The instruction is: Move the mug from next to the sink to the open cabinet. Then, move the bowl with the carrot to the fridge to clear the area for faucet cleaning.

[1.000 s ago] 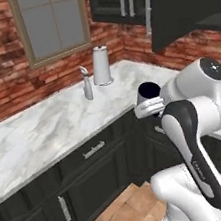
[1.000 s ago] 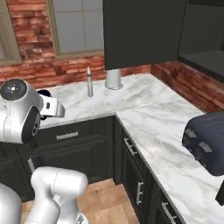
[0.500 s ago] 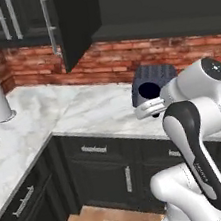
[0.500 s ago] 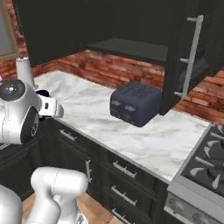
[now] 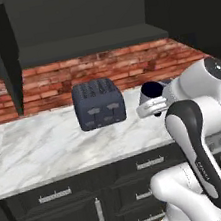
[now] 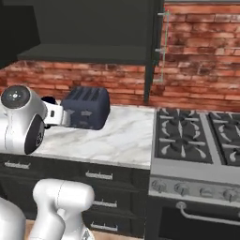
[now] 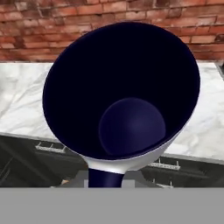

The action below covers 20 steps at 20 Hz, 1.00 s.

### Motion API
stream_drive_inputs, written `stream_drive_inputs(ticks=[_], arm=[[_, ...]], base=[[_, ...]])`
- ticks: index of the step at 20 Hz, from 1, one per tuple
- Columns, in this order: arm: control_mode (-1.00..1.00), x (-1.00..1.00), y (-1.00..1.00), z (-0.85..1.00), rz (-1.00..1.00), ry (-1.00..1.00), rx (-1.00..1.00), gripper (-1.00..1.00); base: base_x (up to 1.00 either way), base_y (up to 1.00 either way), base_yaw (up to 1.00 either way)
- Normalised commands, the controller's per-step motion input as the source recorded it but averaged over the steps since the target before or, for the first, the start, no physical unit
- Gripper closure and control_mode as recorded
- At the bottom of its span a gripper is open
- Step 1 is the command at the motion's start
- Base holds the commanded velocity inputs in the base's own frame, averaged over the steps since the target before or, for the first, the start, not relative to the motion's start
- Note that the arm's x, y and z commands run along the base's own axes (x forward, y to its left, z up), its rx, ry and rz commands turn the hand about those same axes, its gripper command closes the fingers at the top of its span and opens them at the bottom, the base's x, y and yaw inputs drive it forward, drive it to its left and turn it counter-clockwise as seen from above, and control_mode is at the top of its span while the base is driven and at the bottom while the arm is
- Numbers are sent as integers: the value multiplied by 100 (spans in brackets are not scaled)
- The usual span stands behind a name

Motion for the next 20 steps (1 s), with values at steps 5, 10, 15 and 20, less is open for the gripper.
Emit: stream_drive_inputs(ticks=[5,10,15,20], arm=[[100,0,0,0,0,0,0,100],[100,0,0,0,0,0,0,100],[-100,29,-7,61,-1,12,5,100],[-100,-54,-7,100,1,-5,0,100]], base=[[83,71,-32],[100,24,-14],[0,0,0],[0,0,0]])
